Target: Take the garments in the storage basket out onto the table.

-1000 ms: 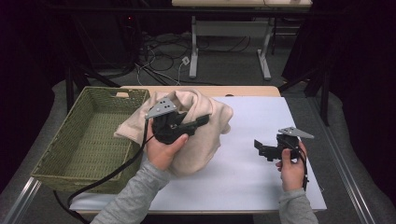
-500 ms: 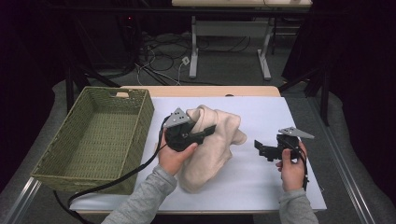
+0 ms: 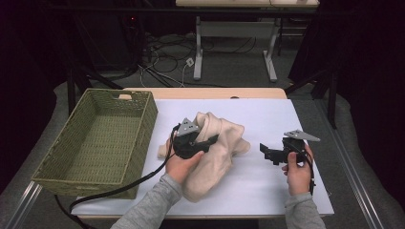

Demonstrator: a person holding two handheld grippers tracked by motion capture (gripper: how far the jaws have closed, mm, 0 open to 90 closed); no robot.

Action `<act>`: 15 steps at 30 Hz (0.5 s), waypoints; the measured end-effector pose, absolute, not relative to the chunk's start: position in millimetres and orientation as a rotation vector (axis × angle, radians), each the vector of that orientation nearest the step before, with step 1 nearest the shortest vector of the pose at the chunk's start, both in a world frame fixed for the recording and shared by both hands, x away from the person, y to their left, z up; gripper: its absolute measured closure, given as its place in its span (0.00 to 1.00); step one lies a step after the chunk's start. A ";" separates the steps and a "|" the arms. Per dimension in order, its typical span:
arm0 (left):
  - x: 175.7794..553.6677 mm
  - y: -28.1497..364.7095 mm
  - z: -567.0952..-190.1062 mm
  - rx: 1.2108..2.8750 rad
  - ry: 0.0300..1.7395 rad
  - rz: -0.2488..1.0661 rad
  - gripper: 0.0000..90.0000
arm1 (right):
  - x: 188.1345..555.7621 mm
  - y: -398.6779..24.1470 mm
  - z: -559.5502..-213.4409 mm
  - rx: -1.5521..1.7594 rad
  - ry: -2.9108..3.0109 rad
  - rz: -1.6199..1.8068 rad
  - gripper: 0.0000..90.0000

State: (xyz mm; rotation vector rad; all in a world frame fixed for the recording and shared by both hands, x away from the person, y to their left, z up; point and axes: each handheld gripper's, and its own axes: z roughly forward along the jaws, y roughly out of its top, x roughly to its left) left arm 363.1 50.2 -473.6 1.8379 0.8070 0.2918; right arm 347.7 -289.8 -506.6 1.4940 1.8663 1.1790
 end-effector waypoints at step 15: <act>369.2 47.3 -517.1 1.873 0.871 0.195 0.56 | 347.1 -292.2 -507.3 1.492 1.863 1.185 0.03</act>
